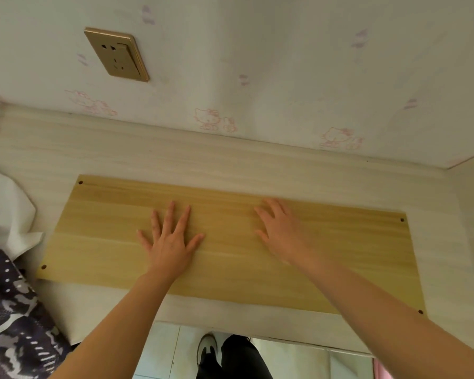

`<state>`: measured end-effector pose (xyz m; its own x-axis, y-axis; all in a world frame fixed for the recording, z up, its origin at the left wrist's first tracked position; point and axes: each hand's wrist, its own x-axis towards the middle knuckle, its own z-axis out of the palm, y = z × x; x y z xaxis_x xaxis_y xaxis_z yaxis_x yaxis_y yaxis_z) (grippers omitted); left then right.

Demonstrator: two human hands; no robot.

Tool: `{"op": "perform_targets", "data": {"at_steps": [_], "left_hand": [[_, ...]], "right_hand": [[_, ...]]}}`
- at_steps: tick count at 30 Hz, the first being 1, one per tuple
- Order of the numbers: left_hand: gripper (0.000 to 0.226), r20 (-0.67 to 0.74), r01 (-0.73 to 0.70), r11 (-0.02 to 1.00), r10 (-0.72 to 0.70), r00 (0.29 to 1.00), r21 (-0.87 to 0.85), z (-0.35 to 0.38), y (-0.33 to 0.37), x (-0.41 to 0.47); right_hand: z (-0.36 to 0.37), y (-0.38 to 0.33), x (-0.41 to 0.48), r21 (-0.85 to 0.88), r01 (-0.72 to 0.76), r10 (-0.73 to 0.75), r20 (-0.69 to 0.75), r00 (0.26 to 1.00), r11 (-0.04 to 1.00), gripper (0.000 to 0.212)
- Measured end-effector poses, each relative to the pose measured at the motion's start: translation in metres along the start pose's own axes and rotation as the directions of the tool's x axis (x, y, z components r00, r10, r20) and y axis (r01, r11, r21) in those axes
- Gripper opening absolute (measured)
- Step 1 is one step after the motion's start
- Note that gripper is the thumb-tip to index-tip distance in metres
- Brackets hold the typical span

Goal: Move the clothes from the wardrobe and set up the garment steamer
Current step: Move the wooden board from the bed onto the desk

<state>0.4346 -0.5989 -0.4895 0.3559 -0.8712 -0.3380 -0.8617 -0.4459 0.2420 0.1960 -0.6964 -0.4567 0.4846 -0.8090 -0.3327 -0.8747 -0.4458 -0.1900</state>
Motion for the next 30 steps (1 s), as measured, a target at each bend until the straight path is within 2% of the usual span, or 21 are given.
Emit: {"op": "perform_targets", "data": {"at_steps": [5,10,30], "left_hand": [[0.064,-0.062,-0.017,0.999,0.015,0.998,-0.03,0.014,-0.007,-0.039],[0.065,-0.068,0.023,1.0,-0.024,0.997,-0.001,0.024,-0.037,-0.077],[0.065,0.007,0.033,0.999,-0.033,0.999,0.028,-0.006,-0.067,-0.033]], "right_hand": [[0.042,0.019,-0.078,0.004,-0.155,0.155,-0.057,0.986,0.988,0.057],[0.061,0.02,-0.123,-0.014,-0.277,0.276,-0.036,0.961,0.961,0.062],[0.055,-0.004,-0.077,-0.015,-0.285,0.284,-0.035,0.958,0.959,0.07]]}}
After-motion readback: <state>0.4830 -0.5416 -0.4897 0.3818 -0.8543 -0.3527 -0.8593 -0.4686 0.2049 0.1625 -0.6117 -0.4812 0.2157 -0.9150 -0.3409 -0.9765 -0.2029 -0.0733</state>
